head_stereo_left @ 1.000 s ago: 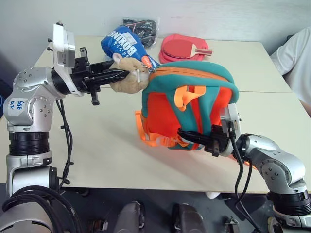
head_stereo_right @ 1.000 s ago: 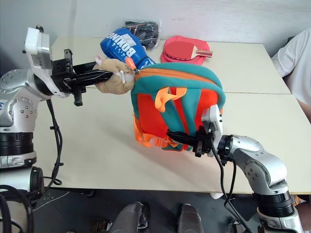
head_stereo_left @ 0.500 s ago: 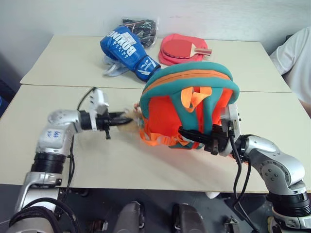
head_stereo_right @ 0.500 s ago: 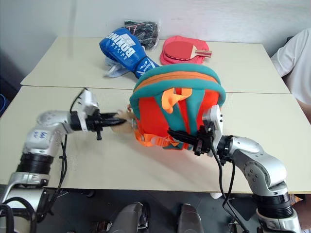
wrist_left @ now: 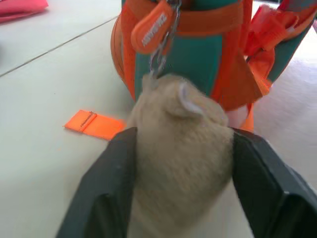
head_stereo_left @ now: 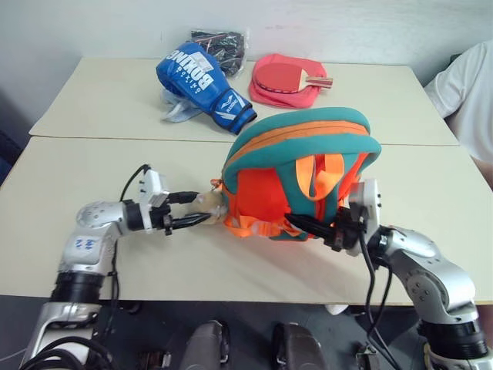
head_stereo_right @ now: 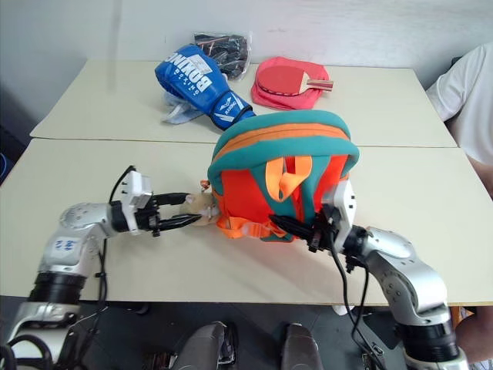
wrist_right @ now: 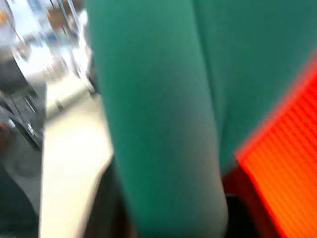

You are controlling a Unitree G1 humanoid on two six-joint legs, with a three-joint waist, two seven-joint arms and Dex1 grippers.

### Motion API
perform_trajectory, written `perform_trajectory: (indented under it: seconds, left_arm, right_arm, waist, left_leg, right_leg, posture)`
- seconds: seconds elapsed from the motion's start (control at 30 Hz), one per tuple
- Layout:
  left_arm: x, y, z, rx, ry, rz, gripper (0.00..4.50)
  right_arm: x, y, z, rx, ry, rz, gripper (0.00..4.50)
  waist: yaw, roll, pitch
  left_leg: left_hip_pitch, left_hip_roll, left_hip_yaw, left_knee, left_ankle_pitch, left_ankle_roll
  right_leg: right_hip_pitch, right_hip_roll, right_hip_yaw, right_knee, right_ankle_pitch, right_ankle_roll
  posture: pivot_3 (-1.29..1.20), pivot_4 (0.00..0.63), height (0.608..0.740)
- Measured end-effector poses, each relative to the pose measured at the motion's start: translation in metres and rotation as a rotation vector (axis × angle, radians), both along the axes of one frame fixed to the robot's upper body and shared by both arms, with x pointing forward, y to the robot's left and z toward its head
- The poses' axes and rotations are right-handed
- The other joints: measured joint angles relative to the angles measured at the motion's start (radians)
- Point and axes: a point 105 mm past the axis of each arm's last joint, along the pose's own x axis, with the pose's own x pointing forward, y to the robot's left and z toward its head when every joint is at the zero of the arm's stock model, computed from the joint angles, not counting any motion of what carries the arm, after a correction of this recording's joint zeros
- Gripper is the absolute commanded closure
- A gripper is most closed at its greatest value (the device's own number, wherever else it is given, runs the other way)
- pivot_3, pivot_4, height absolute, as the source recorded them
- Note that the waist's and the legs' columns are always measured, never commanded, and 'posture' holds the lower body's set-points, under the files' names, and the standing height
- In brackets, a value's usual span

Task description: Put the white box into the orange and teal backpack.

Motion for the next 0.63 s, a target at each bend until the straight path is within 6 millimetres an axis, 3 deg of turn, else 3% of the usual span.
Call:
perform_trajectory:
  seconds: [0.1,0.2,0.27,0.47,0.63]
  left_arm:
    - [-0.013,0.035,0.001,0.058,0.039,0.096,0.07]
    - [-0.029,0.059,0.004,0.071,-0.034,0.162,0.0]
    - [-0.039,0.075,-0.005,0.076,-0.021,0.216,0.0]
    - [-0.049,0.071,0.001,0.059,-0.045,0.208,0.0]
    - [-0.046,0.055,0.005,0.067,-0.115,0.215,0.0]
  right_arm:
    - [-0.001,-0.03,0.005,-0.104,-0.086,-0.089,1.5]
    - [-0.012,-0.073,-0.012,-0.278,-0.131,-0.15,0.4]
    - [-0.02,-0.11,-0.029,-0.347,-0.09,-0.229,0.04]
    - [-0.03,-0.162,-0.03,-0.427,-0.109,-0.341,0.04]
    - [-0.017,-0.172,-0.032,-0.448,-0.15,-0.371,0.04]
  waist:
    - [0.002,0.002,0.001]
    - [0.014,0.002,0.001]
    - [0.022,0.002,0.001]
    - [0.024,0.003,0.001]
    - [0.014,0.004,0.002]
  left_leg:
    - [0.001,0.001,0.0,0.0,0.0,0.0]
    - [0.002,0.0,0.0,0.0,-0.003,0.001]
    - [0.001,0.0,0.001,0.001,-0.004,0.001]
    - [0.003,0.002,0.001,0.001,-0.006,-0.004]
    - [0.003,0.004,0.002,0.0,-0.007,-0.007]
  right_leg:
    - [0.0,0.0,0.0,0.0,0.0,0.0]
    - [0.003,-0.002,0.001,-0.005,0.0,0.0]
    - [0.003,-0.001,0.002,-0.009,0.0,0.0]
    - [0.003,-0.005,0.009,-0.007,0.001,0.0]
    - [0.002,-0.002,0.009,-0.008,0.001,-0.001]
  posture:
    - [0.0,0.15,0.74]
    - [0.0,0.15,0.74]
    - [0.0,0.15,0.74]
    - [0.0,0.15,0.74]
    - [0.0,0.15,0.74]
